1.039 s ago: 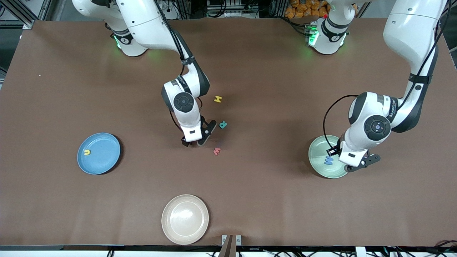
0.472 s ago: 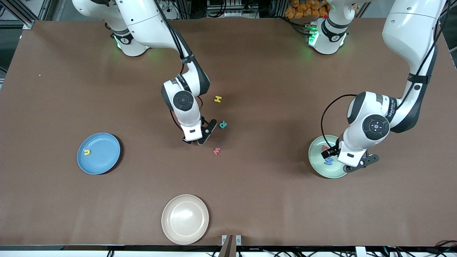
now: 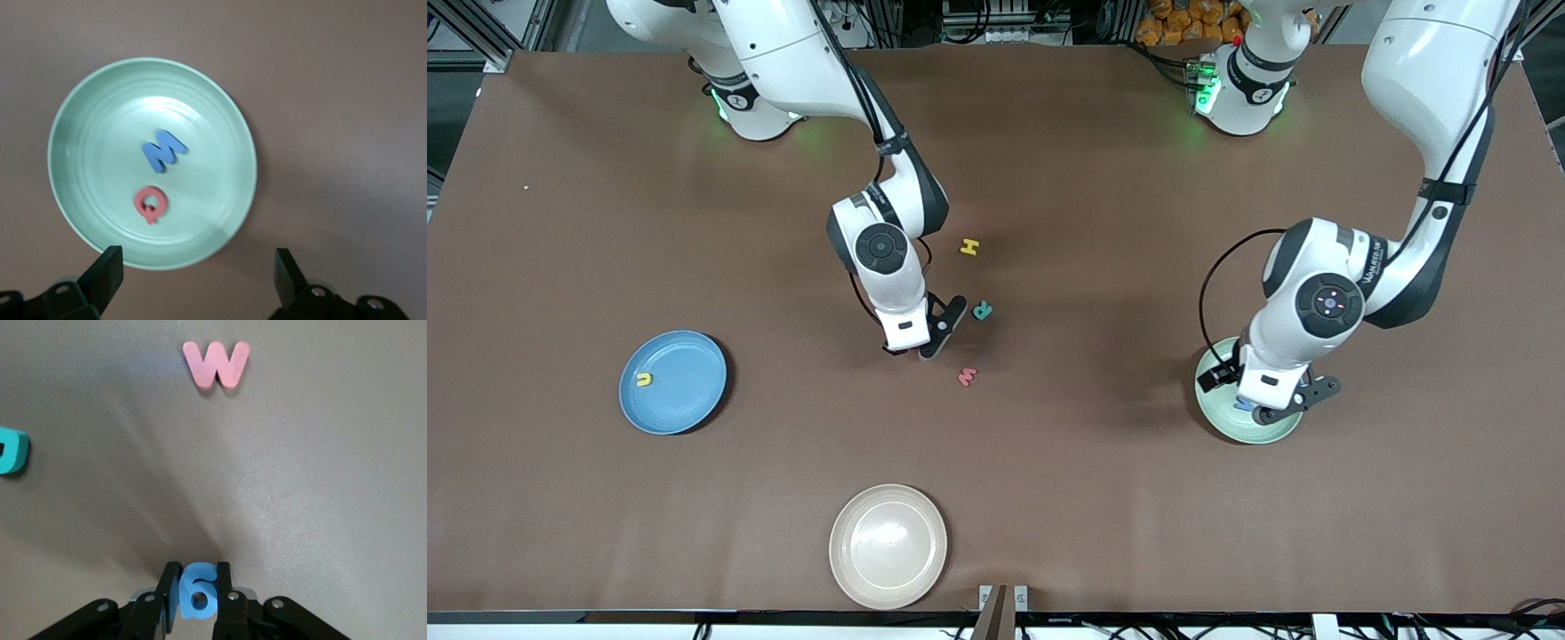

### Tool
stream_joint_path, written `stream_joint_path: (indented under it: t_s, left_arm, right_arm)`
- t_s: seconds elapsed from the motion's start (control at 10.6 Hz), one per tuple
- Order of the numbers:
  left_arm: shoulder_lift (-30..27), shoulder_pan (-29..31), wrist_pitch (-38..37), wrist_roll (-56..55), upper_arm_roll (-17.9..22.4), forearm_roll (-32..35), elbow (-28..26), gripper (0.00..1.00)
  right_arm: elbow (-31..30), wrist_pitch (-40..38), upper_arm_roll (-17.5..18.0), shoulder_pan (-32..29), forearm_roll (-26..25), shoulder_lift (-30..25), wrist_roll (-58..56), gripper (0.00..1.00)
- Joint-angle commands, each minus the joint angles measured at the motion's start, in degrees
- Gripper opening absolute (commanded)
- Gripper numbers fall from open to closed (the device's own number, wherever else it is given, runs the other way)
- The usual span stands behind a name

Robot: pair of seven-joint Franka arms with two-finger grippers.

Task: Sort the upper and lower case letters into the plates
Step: 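Release the Q on the green plate while the right gripper grasps the 6, then carry the 6 to the blue plate while the left gripper reaches the R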

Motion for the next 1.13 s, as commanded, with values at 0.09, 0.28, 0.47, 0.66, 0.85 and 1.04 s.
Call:
stream_joint_path:
  t_s: [0.09, 0.28, 0.47, 0.66, 0.85, 1.04]
  left_arm:
    - [-0.6, -2.0, -1.6, -6.7, -2.4, -1.0, 0.6, 1.00]
    - [1.0, -5.1, -1.6, -13.5, -2.3, -1.0, 2.4, 1.00]
    - [2.1, -7.1, -1.6, -18.2, -2.3, -1.0, 3.7, 1.00]
    - [4.0, -10.8, -1.6, -25.8, -2.3, -1.0, 6.3, 1.00]
    - [8.0, -15.0, -1.6, -35.2, -2.2, -1.0, 10.8, 1.00]
    - [11.2, -18.4, -1.5, -40.5, -2.0, -1.0, 14.5, 1.00]
  right_arm:
    - [-1.6, -2.7, 0.2, -5.6, 1.0, -5.7, -0.6, 0.00]
    - [-1.2, -2.7, -0.1, -10.4, 0.9, -6.7, -0.6, 0.00]
    - [-1.0, -2.6, -0.1, -17.6, 0.9, -7.0, -1.1, 0.00]
    - [-1.1, -2.8, -0.1, -25.6, 0.7, -7.0, -1.6, 0.00]
    - [-1.5, -3.5, -0.3, -31.9, 0.3, -7.0, -1.6, 0.00]
    - [-1.4, -4.0, -1.0, -36.2, 0.2, -7.0, -5.0, 0.00]
